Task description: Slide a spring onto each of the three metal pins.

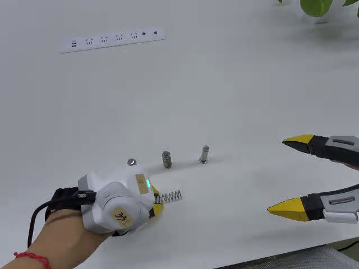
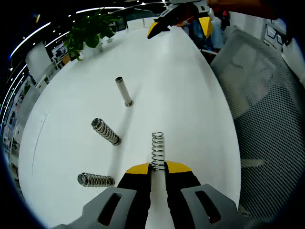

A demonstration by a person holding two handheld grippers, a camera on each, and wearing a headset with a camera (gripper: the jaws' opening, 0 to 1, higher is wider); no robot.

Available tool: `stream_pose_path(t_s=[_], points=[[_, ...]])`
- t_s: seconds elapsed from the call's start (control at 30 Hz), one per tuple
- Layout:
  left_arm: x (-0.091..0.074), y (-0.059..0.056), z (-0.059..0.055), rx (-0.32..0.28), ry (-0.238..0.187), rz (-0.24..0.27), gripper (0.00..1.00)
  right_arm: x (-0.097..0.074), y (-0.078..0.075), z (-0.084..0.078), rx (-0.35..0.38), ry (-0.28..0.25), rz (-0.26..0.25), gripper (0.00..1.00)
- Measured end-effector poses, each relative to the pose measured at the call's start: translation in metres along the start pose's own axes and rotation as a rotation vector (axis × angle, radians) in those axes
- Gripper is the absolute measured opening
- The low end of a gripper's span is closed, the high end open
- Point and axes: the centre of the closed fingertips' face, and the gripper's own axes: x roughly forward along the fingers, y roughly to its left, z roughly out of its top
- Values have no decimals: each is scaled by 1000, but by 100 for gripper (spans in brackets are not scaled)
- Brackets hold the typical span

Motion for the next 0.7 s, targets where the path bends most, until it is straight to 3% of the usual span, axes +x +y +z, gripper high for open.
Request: stream_pose_path(t_s=[0.7], points=[[0,0,-3,-69,-15,-4,10,7,5,-1,23,-5,5,82]])
